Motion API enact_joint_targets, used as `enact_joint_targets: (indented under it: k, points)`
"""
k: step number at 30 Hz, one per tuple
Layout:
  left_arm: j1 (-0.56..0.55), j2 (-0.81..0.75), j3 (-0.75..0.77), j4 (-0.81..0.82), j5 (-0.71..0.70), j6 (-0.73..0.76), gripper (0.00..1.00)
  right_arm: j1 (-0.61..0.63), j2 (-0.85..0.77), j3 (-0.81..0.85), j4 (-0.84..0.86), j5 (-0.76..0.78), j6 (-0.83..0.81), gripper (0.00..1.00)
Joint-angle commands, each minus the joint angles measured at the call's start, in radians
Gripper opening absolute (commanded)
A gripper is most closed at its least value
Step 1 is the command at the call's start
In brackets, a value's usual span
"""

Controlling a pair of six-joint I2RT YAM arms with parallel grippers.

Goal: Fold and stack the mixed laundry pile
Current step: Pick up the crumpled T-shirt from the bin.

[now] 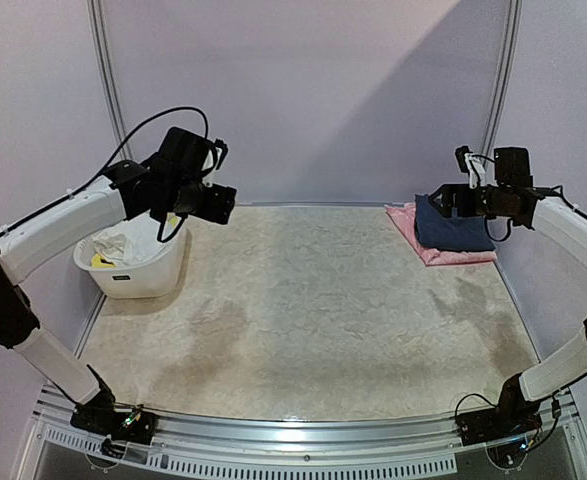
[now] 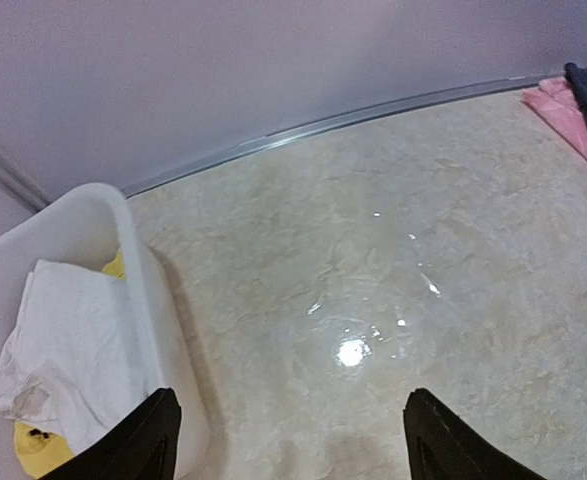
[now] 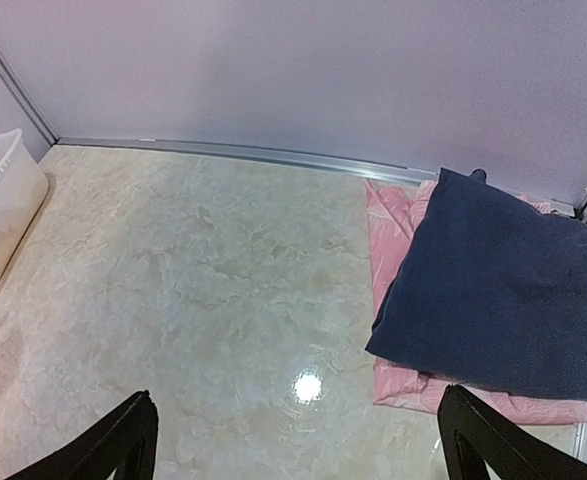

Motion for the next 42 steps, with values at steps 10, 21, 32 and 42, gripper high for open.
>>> enact_joint_targets:
  k: [10, 21, 32, 42]
  points:
    - [0.328, -0.001, 0.208, -0.502, -0.006, -0.115, 0.75, -0.004, -0.048, 0.010, -0.145, -0.197, -0.226, 0.98]
    - [0.529, 0.161, 0.211, -0.630, 0.098, -0.095, 0.72, -0.003, -0.054, -0.022, -0.144, -0.222, -0.238, 0.97]
    - [0.658, 0.389, 0.377, -0.616, 0.026, -0.083, 0.59, -0.004, -0.050, -0.047, -0.155, -0.247, -0.270, 0.97]
    - [0.712, 0.518, 0.385, -0.571, 0.077, -0.100, 0.56, -0.004, -0.057, -0.056, -0.165, -0.262, -0.286, 0.97]
